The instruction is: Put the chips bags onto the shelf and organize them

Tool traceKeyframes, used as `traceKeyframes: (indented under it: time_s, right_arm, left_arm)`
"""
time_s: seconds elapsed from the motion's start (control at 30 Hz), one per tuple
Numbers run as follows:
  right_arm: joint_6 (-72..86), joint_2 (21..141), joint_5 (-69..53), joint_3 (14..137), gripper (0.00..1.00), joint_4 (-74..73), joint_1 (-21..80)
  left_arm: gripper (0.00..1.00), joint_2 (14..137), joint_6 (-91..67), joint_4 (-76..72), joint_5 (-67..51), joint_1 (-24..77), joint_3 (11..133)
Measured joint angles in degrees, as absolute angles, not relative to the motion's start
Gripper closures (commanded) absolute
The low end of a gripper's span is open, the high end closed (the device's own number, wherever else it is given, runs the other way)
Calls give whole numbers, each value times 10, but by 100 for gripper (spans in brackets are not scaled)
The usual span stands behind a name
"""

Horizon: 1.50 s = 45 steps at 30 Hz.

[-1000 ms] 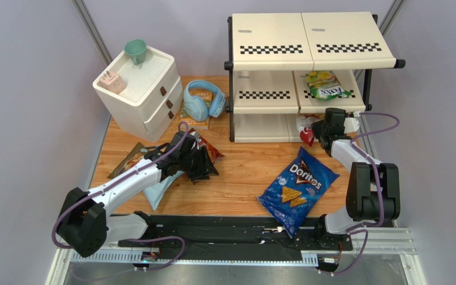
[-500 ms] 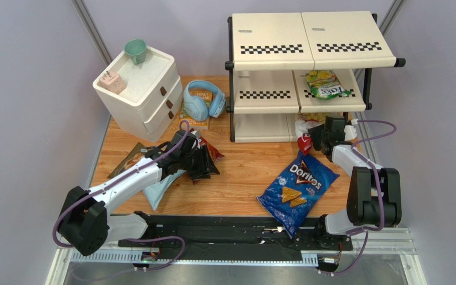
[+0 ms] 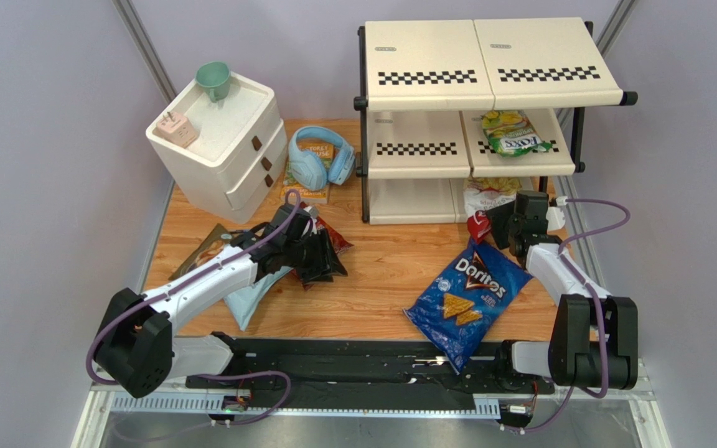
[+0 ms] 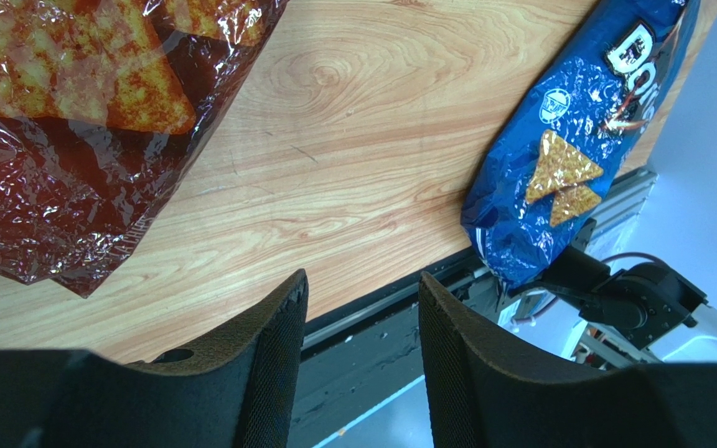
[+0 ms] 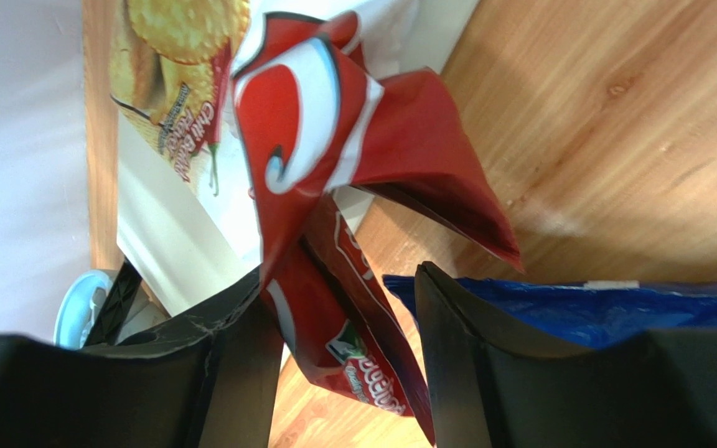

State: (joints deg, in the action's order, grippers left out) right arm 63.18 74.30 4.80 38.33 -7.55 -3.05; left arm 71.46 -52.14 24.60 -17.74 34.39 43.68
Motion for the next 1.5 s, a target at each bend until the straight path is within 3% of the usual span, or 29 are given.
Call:
traceKeyframes:
  time_s: [0.13, 0.17, 0.37, 1.1, 1.5]
  right_arm:
    - [634, 734, 49, 383, 69, -94, -30]
    - [634, 733, 50, 383, 82, -95, -30]
    - [647, 707, 55, 383, 100, -119, -30]
    - [642, 792, 92, 432, 100, -118, -31]
    - [616, 871, 85, 530, 100, -119, -31]
  left_arm:
    - [47, 715, -521, 246, -179, 344, 437]
    - [47, 715, -521, 246, -179, 344, 437]
    - [48, 715, -522, 240, -181, 344, 432]
    - [49, 709, -524, 216, -199, 343, 403]
    - [50, 712, -526, 207, -205, 343, 402]
